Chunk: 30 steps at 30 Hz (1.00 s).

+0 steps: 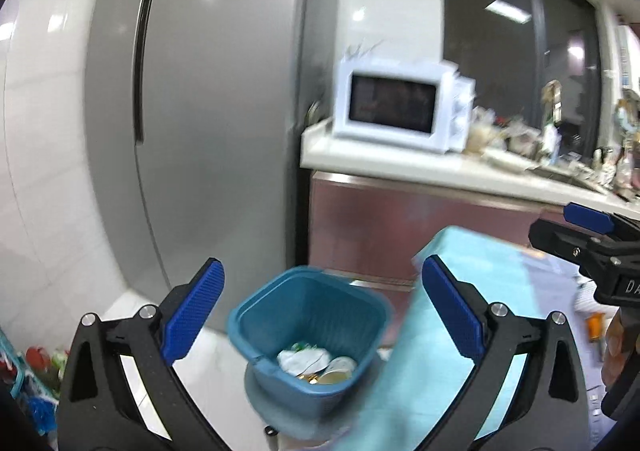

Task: Collect trash
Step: 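Return both open tools from the bin to the table, then move both open tools toward the white foam net on the table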

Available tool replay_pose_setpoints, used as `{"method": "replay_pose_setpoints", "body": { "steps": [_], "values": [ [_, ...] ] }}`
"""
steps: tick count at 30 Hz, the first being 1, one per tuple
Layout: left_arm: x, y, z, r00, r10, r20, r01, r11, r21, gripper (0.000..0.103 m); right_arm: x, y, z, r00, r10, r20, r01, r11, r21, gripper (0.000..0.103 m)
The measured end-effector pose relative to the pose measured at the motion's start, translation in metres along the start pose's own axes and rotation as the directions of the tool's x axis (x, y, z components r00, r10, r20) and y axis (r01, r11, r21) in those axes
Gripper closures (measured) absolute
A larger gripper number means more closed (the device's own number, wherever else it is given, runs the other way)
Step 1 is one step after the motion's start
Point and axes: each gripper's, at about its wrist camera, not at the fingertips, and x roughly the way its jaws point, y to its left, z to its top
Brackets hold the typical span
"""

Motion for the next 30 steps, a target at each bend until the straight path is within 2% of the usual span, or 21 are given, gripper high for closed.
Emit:
{"method": "replay_pose_setpoints", "body": {
  "steps": [4,7,10,13,17,20,22,24,30],
  "values": [
    [-0.039,-0.041,0.007,0.996,-0.057,0.073,0.055,0.998,0.036,0.005,-0.057,-0.023,-0.010,0.994,-0.073,0.085,0.071,0.997,0.018,0.007],
    [-0.062,-0.077,0.008,0.987,-0.127,0.097,0.120,0.990,0.078,0.005,-0.099,-0.043,-0.022,0.982,-0.145,0.124,0.140,0.989,0.045,0.007],
    [-0.079,-0.112,0.005,0.978,-0.183,0.103,0.171,0.978,0.116,0.005,-0.137,-0.063,-0.039,0.961,-0.233,0.149,0.225,0.972,0.068,0.006],
    [-0.089,-0.139,-0.003,0.968,-0.236,0.088,0.225,0.967,0.120,0.005,-0.176,-0.080,-0.060,0.931,-0.326,0.164,0.312,0.944,0.106,0.006],
    [-0.099,-0.168,-0.015,0.958,-0.277,0.072,0.266,0.954,0.138,0.005,-0.224,-0.098,-0.094,0.880,-0.449,0.157,0.428,0.892,0.148,0.006],
    [-0.109,-0.193,-0.031,0.948,-0.316,0.033,0.307,0.938,0.161,0.005,-0.247,-0.108,-0.115,0.849,-0.512,0.131,0.485,0.853,0.190,0.006],
    [-0.113,-0.205,-0.039,0.945,-0.327,0.018,0.319,0.932,0.174,0.005,-0.258,-0.112,-0.128,0.848,-0.520,0.103,0.492,0.844,0.216,0.006],
    [-0.116,-0.216,-0.045,0.935,-0.353,-0.007,0.349,0.919,0.186,0.005,-0.269,-0.117,-0.138,0.830,-0.552,0.088,0.520,0.820,0.238,0.006],
    [-0.115,-0.235,-0.058,0.921,-0.387,-0.049,0.388,0.896,0.216,0.005,-0.282,-0.129,-0.160,0.806,-0.591,0.030,0.563,0.781,0.270,0.006]
  ]
}}
